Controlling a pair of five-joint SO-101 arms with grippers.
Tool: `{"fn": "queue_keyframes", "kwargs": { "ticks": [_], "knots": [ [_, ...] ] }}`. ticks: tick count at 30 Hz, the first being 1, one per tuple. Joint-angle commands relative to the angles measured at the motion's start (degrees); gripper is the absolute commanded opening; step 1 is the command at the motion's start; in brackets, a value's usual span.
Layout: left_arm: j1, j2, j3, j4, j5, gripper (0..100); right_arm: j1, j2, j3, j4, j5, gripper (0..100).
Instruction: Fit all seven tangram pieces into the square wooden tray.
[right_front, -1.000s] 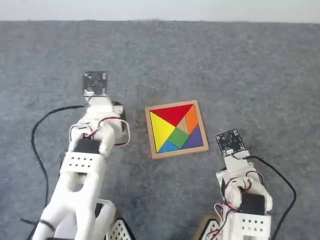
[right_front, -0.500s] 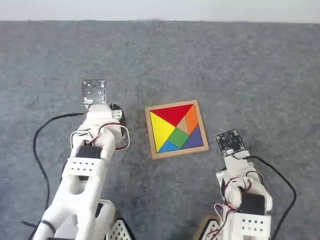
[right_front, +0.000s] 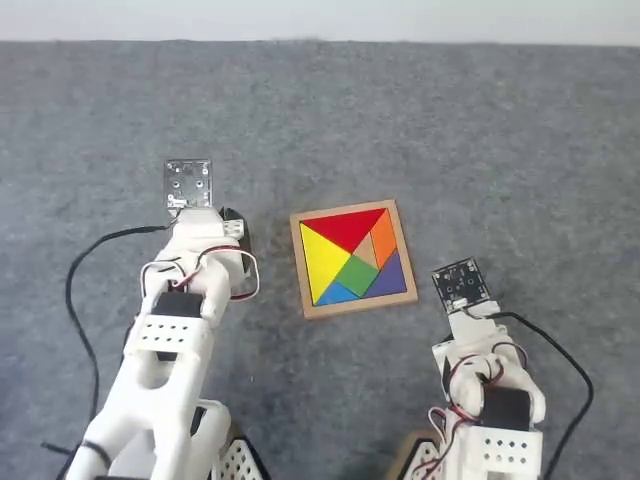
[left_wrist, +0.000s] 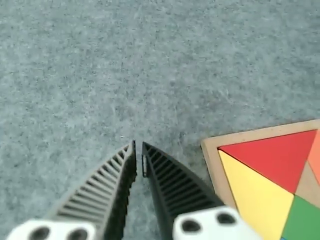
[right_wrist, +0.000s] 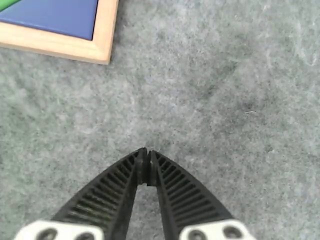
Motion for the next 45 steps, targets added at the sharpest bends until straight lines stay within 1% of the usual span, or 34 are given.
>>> {"fn": "queue_keyframes", "kwargs": {
  "ticks": [1,3,9,17,18,23,28,39,45],
  "knots": [
    [-1.2,-5.2,0.3,-1.5,0.8,2,-0.2,-0.8,1.0,0.1,0.4,0.8],
    [-1.3,-9.5,2.7,-1.8,0.8,2,-0.2,-0.8,1.0,0.1,0.4,0.8],
    [1.5,-26.2,12.5,-1.8,0.6,2,-0.2,-0.8,1.0,0.1,0.4,0.8],
    [1.4,-47.7,24.2,-1.2,0.4,2,-0.2,-0.8,1.0,0.1,0.4,0.8],
    [1.1,-49.8,24.3,0.4,0.4,2,-0.2,-0.8,1.0,0.1,0.4,0.8],
    [1.1,-59.2,24.3,15.2,0.4,2,-0.2,-0.8,1.0,0.1,0.4,0.8],
    [1.1,-66.4,24.0,27.3,0.4,2,-0.2,-0.8,1.0,0.1,0.4,0.8],
    [1.1,-65.7,24.0,43.5,0.4,2,-0.2,-0.8,1.0,0.1,0.4,0.8],
    [1.1,-65.7,24.0,49.0,0.4,2,-0.2,-0.8,1.0,0.1,0.4,0.8]
  ]
}}
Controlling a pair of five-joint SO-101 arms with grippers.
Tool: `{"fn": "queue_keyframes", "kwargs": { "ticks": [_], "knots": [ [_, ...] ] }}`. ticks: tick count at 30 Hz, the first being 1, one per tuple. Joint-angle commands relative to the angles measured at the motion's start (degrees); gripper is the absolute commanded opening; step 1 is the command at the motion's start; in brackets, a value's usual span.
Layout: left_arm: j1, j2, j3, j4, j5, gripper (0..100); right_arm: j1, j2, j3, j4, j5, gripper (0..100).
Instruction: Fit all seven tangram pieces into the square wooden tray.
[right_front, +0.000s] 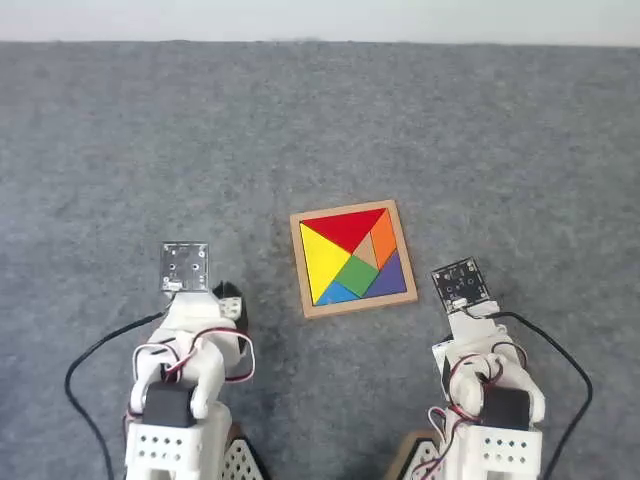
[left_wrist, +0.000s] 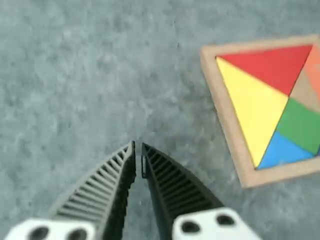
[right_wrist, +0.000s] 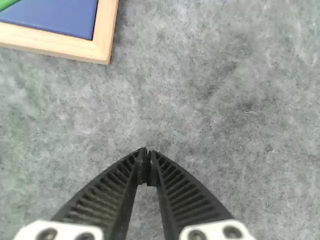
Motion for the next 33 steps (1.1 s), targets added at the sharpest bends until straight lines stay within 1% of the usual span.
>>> {"fn": "queue_keyframes", "kwargs": {
  "ticks": [1,7,33],
  "knots": [
    [0.0,-0.9,-0.7,3.3,0.1,2,-0.2,-0.8,1.0,0.1,0.4,0.8],
    [0.1,-1.0,-0.7,8.2,0.2,2,-0.2,-0.8,1.0,0.1,0.4,0.8],
    [0.1,-1.0,-0.7,8.2,0.2,2,-0.2,-0.8,1.0,0.1,0.4,0.8]
  ]
}}
